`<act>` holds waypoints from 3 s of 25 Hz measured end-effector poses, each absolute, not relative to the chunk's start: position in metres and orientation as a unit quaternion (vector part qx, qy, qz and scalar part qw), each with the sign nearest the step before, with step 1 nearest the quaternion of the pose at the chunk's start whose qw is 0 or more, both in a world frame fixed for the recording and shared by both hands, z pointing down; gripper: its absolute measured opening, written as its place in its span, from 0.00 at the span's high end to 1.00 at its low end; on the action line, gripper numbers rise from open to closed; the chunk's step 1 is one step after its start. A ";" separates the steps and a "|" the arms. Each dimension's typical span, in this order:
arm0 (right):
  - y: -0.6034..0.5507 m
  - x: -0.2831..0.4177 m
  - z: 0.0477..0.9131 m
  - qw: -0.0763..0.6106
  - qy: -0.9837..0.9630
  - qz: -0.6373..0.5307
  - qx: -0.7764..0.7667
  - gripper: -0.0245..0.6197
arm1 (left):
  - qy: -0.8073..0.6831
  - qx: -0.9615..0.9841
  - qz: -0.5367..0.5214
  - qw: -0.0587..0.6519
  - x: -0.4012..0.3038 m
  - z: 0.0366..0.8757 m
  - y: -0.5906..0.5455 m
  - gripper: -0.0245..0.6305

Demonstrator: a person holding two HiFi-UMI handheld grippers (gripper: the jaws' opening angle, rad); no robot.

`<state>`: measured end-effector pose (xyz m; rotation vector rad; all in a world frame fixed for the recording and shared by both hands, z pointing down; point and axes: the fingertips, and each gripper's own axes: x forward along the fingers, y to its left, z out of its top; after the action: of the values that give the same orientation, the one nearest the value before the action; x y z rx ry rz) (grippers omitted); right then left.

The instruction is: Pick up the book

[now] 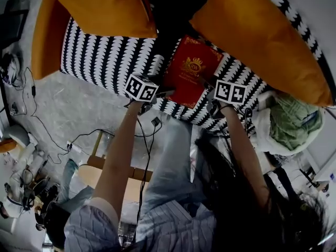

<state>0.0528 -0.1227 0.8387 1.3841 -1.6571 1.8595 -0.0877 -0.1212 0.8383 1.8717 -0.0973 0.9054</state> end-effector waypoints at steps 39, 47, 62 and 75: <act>-0.072 0.100 0.575 0.147 -0.734 0.478 0.458 0.59 | -0.180 0.836 0.221 0.468 -0.034 0.597 -0.029 0.47; -0.058 0.113 0.520 0.139 -0.760 0.466 0.432 0.60 | -0.217 0.837 0.207 0.457 -0.020 0.539 -0.007 0.47; -0.020 0.115 0.431 0.129 -0.809 0.414 0.396 0.60 | -0.288 0.842 0.148 0.432 -0.011 0.455 0.046 0.47; 0.021 0.099 0.422 0.134 -0.826 0.408 0.364 0.60 | -0.332 0.827 0.121 0.438 -0.021 0.444 0.099 0.47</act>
<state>0.0986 0.0207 0.4219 1.0551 -2.3955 1.1841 -0.0213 0.0986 0.4435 2.0553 -0.8265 0.3010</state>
